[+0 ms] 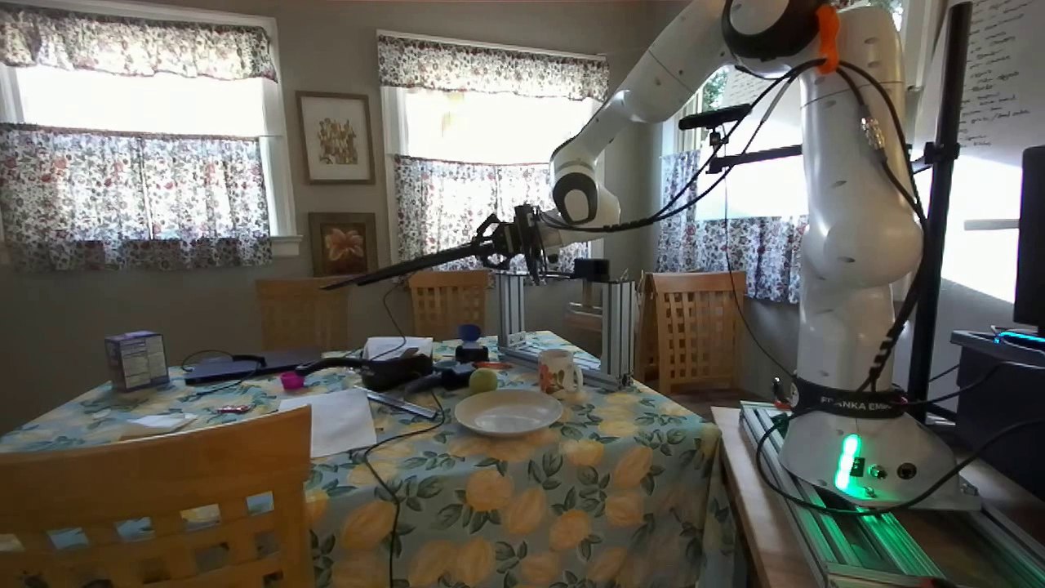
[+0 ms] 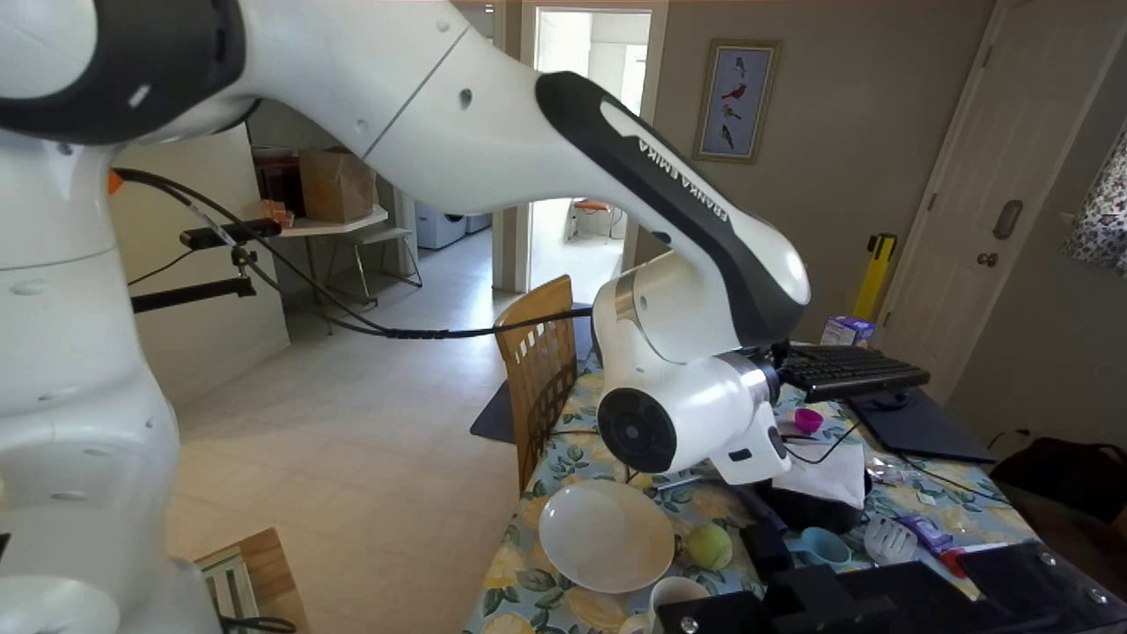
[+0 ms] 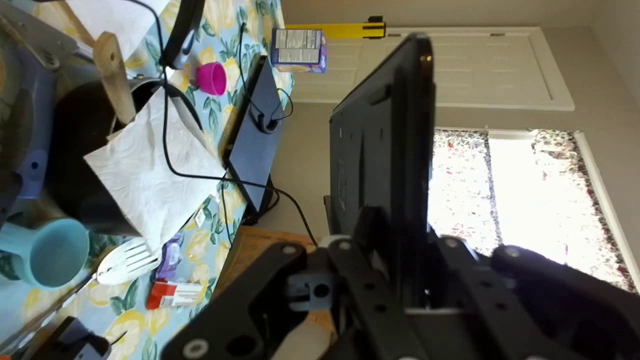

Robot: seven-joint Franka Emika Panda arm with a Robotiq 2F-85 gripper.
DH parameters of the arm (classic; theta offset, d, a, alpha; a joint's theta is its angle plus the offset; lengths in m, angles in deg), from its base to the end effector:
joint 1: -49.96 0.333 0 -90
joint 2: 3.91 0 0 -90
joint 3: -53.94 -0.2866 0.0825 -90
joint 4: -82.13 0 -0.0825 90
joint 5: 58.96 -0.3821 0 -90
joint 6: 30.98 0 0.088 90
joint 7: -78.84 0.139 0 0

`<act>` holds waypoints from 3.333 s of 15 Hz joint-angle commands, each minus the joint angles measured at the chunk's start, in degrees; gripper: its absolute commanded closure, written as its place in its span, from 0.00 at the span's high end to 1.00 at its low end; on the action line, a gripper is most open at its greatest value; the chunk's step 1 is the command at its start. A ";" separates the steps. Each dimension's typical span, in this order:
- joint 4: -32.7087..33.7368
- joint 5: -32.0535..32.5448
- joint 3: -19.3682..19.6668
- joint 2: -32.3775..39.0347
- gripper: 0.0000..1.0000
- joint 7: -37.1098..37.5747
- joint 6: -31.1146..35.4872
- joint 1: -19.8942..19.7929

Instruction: Pick up the computer keyboard and put it on top of the pot

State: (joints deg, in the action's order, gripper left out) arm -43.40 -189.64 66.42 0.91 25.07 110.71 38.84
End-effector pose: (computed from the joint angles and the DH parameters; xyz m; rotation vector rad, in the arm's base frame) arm 0.5394 -0.2211 0.3306 -1.4186 1.2813 -1.0568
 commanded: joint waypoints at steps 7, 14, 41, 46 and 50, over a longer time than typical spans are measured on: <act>2.32 -6.94 1.26 6.38 0.05 -9.71 2.94 1.12; 2.07 -4.59 1.63 10.25 0.05 -7.52 1.31 1.65; 7.90 -1.36 2.85 21.39 0.90 -6.30 2.17 3.46; 11.37 -0.85 3.03 24.40 0.96 -5.81 4.73 5.14; 12.94 0.42 3.12 25.07 1.00 -6.44 5.23 5.94</act>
State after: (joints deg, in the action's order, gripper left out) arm -33.10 -191.51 68.80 24.71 17.42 114.73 43.64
